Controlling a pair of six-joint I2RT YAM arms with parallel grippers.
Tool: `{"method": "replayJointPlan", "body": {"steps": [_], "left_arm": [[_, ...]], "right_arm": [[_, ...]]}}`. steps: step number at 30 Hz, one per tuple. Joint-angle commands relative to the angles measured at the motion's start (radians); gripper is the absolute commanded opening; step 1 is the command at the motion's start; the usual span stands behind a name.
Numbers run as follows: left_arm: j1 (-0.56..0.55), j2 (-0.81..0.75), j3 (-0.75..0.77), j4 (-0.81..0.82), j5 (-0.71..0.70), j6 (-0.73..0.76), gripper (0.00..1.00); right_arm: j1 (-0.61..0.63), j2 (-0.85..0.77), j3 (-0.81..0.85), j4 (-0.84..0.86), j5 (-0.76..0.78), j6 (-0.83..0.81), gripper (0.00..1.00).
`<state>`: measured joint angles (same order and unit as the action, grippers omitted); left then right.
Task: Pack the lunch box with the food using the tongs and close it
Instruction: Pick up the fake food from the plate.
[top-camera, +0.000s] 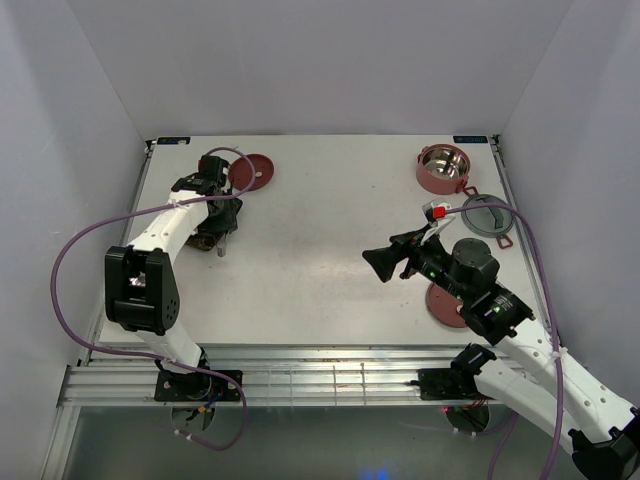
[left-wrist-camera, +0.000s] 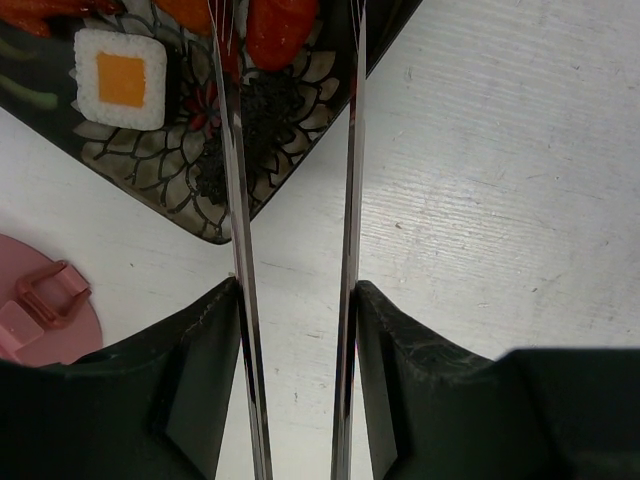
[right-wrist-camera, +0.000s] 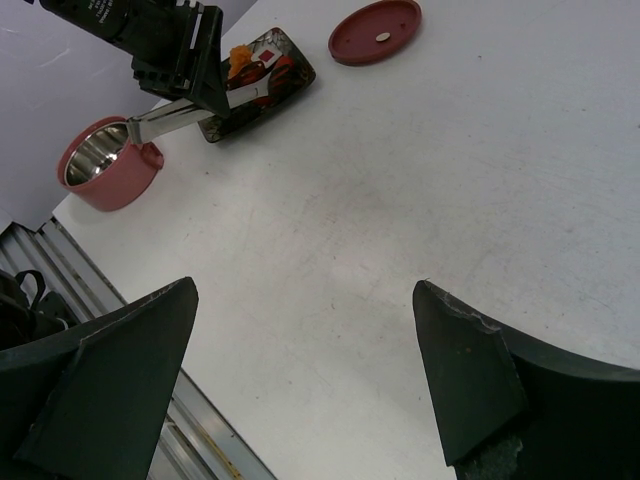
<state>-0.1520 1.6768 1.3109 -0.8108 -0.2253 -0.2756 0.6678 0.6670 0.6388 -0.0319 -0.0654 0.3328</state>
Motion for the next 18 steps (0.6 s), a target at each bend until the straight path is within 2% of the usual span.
{"method": "replayJointPlan", "body": {"steps": [1,5,12,18], "left_arm": [[0.008,-0.038,0.004,-0.005,0.000,-0.025,0.57],[0.008,-0.023,-0.002,0.013,0.017,-0.014,0.56],[0.008,-0.014,0.005,0.028,0.064,-0.008,0.48],[0.008,-0.057,0.013,0.025,0.023,-0.030,0.31]], "right_arm": [[0.000,-0.014,-0.008,0.043,0.013,-0.002,0.94],[0.000,-0.017,-0.008,0.044,0.012,0.000,0.94],[0.000,-0.026,-0.010,0.041,0.018,0.000,0.94],[0.000,-0.030,-0.010,0.041,0.022,0.000,0.94]]}}
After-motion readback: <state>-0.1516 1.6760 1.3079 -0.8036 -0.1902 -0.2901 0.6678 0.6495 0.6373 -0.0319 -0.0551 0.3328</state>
